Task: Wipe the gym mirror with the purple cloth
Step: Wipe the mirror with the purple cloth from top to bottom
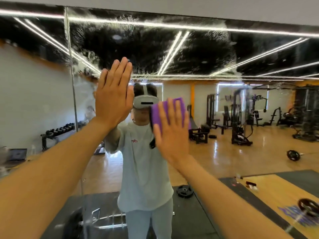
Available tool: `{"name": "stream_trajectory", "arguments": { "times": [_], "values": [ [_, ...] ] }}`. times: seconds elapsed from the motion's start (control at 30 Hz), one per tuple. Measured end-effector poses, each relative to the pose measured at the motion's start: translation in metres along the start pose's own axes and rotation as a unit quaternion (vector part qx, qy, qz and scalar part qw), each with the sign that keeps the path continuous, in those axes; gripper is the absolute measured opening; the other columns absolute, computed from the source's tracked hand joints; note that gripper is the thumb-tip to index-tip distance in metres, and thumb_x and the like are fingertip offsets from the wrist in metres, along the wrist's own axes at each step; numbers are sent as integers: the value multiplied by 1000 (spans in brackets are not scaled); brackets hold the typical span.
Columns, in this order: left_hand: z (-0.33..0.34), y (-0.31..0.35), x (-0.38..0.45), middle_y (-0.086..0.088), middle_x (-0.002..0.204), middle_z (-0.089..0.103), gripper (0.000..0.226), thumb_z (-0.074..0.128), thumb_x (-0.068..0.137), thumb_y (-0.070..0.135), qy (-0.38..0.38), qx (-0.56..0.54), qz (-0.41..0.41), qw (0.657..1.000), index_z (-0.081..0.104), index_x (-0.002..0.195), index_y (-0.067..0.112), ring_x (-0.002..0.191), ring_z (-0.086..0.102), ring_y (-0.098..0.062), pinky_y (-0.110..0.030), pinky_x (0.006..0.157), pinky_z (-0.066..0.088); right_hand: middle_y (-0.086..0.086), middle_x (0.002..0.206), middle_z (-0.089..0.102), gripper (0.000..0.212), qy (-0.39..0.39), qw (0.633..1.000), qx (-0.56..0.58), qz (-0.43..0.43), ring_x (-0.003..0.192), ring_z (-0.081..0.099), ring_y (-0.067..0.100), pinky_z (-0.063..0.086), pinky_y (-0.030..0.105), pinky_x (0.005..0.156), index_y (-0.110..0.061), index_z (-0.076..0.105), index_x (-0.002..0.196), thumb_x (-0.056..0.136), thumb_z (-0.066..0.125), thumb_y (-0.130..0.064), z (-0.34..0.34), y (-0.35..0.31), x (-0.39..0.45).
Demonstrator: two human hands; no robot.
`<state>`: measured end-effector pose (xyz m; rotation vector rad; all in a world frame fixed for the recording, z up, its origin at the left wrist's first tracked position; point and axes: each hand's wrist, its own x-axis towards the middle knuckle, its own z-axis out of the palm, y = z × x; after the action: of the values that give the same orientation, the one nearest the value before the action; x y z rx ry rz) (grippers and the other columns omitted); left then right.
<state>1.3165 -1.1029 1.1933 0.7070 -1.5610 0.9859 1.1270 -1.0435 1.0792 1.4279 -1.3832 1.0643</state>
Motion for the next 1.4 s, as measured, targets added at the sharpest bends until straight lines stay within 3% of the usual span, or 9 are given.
{"name": "stream_trajectory", "arguments": {
  "times": [0.17,0.4,0.6,0.67,0.77,0.9,1.27,1.33,1.4],
  "values": [
    [-1,-2,0,-6,175,17,62,39,110,25,-4,-6,2,1000,20,167,13,163,11,-22,-47,132,9,6,175,3,64,-27,994,-9,-104,162,-2,26,0,49,131,-19,14,167,111,35,-42,8,-12,-13],
    [1,-1,0,-4,175,17,62,40,110,25,-1,0,-3,1000,20,168,14,163,10,-21,-48,132,10,8,175,-3,66,42,975,-9,217,161,-3,28,1,52,130,-18,3,167,109,16,-47,-34,133,27],
    [1,1,1,-5,175,17,63,41,109,25,4,3,-5,1000,20,167,12,163,11,-22,-49,131,12,12,174,-3,68,73,946,12,314,161,-6,30,3,57,128,-15,2,167,108,15,-46,-43,143,54],
    [0,3,1,-5,175,18,63,41,109,24,6,0,-6,1000,21,167,12,163,11,-22,-49,131,12,14,174,0,68,79,962,1,261,161,-3,33,4,58,128,-13,5,167,108,19,-44,-38,113,61],
    [0,3,1,-5,175,18,62,41,110,24,4,-6,-5,1000,21,167,12,163,11,-22,-49,132,11,15,174,3,67,62,996,-15,66,161,0,34,0,53,130,-13,10,167,109,27,-42,-24,51,64],
    [1,-1,1,-5,176,15,63,42,110,24,0,-5,2,1000,19,168,12,163,10,-22,-49,132,11,11,174,8,66,19,993,-29,-111,161,3,29,0,50,131,-17,18,166,108,36,-44,-19,34,73],
    [1,-1,1,-4,176,16,63,41,110,26,-3,-12,-6,1000,20,168,13,163,9,-20,-50,131,13,9,175,-4,68,72,979,18,189,161,-7,29,-3,52,129,-19,2,167,107,17,-47,-67,113,173],
    [1,-1,1,-4,175,16,63,40,110,27,-2,-17,-9,1000,20,168,13,163,9,-20,-50,131,14,11,174,-5,67,78,982,22,168,161,-8,31,-3,53,129,-17,1,167,108,16,-44,-62,91,172],
    [2,-1,0,-4,175,17,63,40,110,27,-2,-16,-9,1000,21,167,13,163,9,-20,-50,131,15,12,174,-4,64,71,997,-3,44,161,-5,31,-2,53,129,-16,2,167,110,21,-40,-47,62,160]
  ]
}}
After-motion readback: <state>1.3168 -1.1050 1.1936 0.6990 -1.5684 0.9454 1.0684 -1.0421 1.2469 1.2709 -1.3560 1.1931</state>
